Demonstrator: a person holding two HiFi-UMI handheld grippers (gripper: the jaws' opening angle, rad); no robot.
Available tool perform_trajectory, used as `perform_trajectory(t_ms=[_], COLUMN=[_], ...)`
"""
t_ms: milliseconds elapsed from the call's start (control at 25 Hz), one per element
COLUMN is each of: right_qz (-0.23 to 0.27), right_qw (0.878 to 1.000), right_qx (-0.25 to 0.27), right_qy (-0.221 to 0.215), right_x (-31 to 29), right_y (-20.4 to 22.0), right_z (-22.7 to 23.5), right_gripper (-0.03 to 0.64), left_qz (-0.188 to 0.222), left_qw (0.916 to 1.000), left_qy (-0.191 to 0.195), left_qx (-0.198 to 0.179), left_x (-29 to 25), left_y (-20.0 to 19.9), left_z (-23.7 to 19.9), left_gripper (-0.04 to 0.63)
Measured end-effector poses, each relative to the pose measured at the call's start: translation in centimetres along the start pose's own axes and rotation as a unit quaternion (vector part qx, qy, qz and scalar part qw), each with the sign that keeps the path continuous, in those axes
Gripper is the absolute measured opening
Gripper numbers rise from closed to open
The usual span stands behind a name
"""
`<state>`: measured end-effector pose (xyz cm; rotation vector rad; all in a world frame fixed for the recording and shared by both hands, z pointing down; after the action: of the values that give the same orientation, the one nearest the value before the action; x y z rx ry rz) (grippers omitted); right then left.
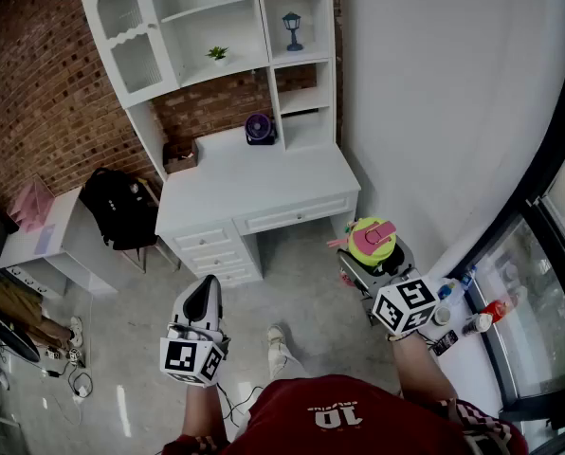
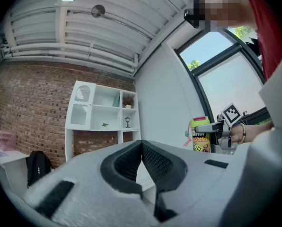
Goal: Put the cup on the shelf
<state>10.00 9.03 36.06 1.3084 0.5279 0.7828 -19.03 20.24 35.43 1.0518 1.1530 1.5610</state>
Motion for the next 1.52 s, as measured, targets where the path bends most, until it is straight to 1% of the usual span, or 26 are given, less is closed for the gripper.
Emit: perform_trajectory(t_ms=[160, 320, 480, 640, 720, 880, 1000, 1120, 1160, 1280, 1320, 1360, 1520], right_qz=[0.004, 0.007, 0.005, -0.001, -0.005, -0.005, 0.002, 0.008, 0.009, 0.006, 0.005, 0.004, -0.004], right_qw=[1.0, 1.0, 0.999, 0.999, 0.999, 1.0, 1.0, 1.0, 1.0, 1.0, 1.0, 1.0, 1.0], right_qx=[0.012, 0.023, 0.027, 0.032, 0.034, 0.025, 0.015, 0.016, 0.016, 0.019, 0.019, 0.02, 0.017], right_qy=[0.009, 0.016, 0.019, 0.018, 0.017, 0.015, 0.01, 0.011, 0.011, 0.01, 0.01, 0.01, 0.013], right_x=[1.0, 1.3, 1.8, 2.2, 2.6, 3.0, 3.0, 3.2, 3.1, 2.8, 2.7, 2.5, 1.6], right_y=[-0.6, -0.9, -0.8, -0.7, -0.3, -0.1, -0.5, -0.7, -0.8, -0.8, -0.7, -0.7, -0.3], right_z=[0.6, 0.7, 0.5, 0.0, -0.1, 0.1, 0.1, -0.1, -0.1, -0.1, 0.0, 0.1, 1.0], right_gripper=[0.426, 0.426, 0.426, 0.426, 0.426, 0.426, 0.426, 0.426, 0.426, 0.427, 0.428, 0.428, 0.428], left_qz=[-0.005, -0.006, 0.0, 0.0, -0.001, 0.006, 0.006, 0.007, 0.008, 0.017, 0.018, 0.018, 0.013], left_qw=[0.9999, 0.9999, 0.9998, 0.9999, 0.9998, 0.9995, 0.9995, 0.9994, 0.9993, 0.9972, 0.9967, 0.9967, 0.998], left_qy=[0.011, 0.01, 0.007, 0.012, 0.015, 0.022, 0.026, 0.031, 0.032, 0.039, 0.04, 0.039, 0.039], left_qx=[0.004, 0.01, 0.02, 0.008, 0.011, 0.022, 0.016, 0.013, 0.02, 0.062, 0.069, 0.068, 0.047], left_x=[0.6, 0.6, 0.5, 0.6, 0.7, 0.5, 0.3, 0.4, 0.4, 0.2, 0.0, -0.2, -1.3], left_y=[0.5, 1.0, 0.5, 0.6, 0.8, 0.4, 0.1, -0.2, -0.4, -0.4, -0.4, -0.3, -0.2], left_z=[1.6, 1.2, 0.9, 0.9, 1.1, 1.5, 1.8, 2.1, 2.0, 1.8, 1.6, 1.5, 1.4], left_gripper=[0.0, 0.0, 0.0, 0.0, 0.0, 0.0, 0.0, 0.0, 0.0, 0.0, 0.0, 0.0, 0.0])
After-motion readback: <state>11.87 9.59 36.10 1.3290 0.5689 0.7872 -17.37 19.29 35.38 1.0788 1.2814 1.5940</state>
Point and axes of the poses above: the fingertips, and each gripper's own axes: x backward along the fingers, z to its right, y out of its underside, the point moved 2 cm from there along x, backward along the fingers, and after that the axes turned 5 degrees about -x, right-handed, at the moved point
